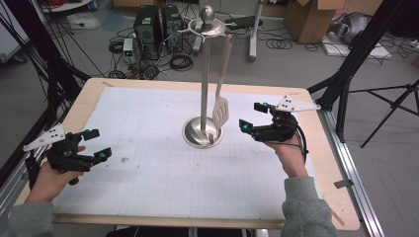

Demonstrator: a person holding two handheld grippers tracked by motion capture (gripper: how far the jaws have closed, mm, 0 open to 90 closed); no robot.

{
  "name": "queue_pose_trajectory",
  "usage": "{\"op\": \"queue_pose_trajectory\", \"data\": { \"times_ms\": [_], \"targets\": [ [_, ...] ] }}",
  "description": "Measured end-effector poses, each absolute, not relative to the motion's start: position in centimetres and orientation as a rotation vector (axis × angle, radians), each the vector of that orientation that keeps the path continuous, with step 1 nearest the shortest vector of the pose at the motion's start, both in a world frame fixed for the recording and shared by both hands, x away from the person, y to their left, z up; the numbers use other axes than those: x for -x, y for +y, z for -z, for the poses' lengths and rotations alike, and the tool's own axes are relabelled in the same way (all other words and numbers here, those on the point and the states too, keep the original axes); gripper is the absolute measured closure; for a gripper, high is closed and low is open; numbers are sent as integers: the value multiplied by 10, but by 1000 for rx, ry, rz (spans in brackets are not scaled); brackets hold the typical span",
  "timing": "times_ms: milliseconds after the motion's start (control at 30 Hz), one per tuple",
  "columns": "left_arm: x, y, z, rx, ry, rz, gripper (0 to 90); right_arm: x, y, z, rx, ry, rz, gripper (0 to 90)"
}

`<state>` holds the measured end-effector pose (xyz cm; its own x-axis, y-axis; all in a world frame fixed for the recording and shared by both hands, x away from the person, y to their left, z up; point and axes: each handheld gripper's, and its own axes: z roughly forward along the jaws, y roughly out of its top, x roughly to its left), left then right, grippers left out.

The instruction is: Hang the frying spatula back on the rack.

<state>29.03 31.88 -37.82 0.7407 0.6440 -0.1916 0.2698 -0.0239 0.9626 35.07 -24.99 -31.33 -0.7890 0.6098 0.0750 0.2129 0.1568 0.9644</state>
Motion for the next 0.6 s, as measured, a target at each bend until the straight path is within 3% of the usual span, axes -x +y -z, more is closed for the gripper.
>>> {"op": "queue_pose_trajectory", "data": {
  "times_ms": [600],
  "targets": [
    [-304,304,381,-1620,722,-321,26,-330,-267,331,-836,2092,-1651,117]
  ]
}}
